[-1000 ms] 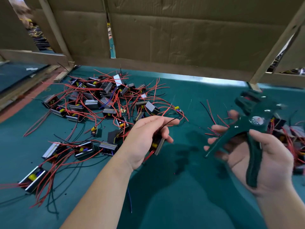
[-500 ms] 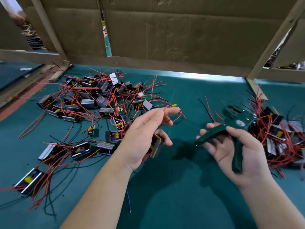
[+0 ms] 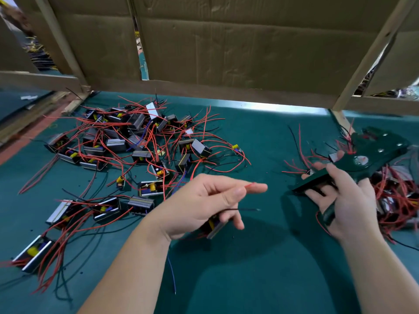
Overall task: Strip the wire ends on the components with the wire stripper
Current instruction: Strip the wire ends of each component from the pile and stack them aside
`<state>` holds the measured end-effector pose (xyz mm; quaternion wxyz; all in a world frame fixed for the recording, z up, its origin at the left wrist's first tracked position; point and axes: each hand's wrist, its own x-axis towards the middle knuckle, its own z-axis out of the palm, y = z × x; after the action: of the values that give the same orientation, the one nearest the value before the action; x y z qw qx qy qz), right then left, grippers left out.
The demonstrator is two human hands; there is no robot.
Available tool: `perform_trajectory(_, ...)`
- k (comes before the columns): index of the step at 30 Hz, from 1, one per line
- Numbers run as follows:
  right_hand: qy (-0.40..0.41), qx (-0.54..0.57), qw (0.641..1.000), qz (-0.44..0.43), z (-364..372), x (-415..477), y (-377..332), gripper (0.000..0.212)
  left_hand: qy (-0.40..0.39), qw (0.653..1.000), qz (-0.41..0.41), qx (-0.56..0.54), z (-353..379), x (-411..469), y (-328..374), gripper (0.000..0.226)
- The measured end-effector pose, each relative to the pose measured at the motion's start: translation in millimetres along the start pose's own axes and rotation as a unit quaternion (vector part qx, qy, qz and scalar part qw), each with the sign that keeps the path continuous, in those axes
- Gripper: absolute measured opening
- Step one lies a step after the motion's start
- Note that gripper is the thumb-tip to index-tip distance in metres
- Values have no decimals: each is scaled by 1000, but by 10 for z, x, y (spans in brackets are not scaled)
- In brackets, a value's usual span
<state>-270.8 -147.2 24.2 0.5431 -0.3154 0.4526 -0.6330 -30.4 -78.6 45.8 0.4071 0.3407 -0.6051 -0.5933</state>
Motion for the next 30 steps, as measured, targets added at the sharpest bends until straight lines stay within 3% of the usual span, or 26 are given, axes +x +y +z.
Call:
perform_trajectory(2,-94,46,993,49,34,-95,-86,21,-16,999,-2,-46,50,9,8,28)
perform_trajectory(6,-299,116,929,185,123,-372,-209,59,81,995,-25,-47,74,52,-6,25)
perform_trajectory(8,-348,111,901,235,204,-515,-173,63,109,993,-38,-35,46,42,-6,21)
perform_trajectory(14,-309,32,898,313,368,-684,52,64,150,988,12,29,-22,23,11,18)
perform_trajectory(18,-336,19,888,314,390,-707,113,82,210,975,53,46,-7,51,8,16)
perform_trajectory(22,-363,59,881,297,378,-732,156,75,259,962,77,37,-46,50,2,10)
perform_trajectory(27,-357,74,886,287,396,-728,136,74,157,981,97,-63,-28,12,65,13)
perform_trajectory(30,-363,69,886,281,385,-739,127,71,166,982,52,-79,26,38,78,21)
